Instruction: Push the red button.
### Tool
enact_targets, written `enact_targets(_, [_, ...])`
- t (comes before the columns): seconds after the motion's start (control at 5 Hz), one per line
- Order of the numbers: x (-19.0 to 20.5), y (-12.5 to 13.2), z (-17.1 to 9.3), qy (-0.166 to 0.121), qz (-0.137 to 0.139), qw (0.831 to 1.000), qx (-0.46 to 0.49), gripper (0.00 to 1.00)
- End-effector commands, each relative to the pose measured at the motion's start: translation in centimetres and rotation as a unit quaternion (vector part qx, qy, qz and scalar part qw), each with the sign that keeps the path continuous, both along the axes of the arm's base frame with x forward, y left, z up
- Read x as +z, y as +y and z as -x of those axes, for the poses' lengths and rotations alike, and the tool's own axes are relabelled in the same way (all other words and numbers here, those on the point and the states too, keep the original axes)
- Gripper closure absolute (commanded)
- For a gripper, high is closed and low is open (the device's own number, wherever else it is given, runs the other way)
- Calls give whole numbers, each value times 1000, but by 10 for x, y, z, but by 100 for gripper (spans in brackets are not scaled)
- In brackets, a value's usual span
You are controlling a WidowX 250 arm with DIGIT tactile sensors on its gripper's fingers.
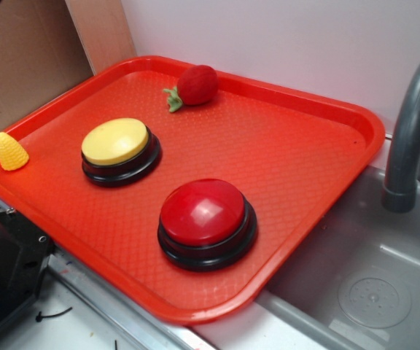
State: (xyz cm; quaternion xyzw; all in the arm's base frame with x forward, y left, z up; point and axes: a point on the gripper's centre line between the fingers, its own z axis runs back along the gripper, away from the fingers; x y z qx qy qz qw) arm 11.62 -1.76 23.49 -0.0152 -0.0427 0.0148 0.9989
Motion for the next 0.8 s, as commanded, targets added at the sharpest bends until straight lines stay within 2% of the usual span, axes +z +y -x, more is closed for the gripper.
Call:
enact_targets(0.0, [0, 0, 0, 0, 0, 1000, 0, 0])
enact_targets(0.2, [-44, -35, -43, -26, 5, 992, -125, 0])
enact_targets(0.4, [-78, -93, -60, -38, 5, 973, -229, 0])
enact_targets(0.6, [-105, -113, -67, -39, -19, 960, -276, 0])
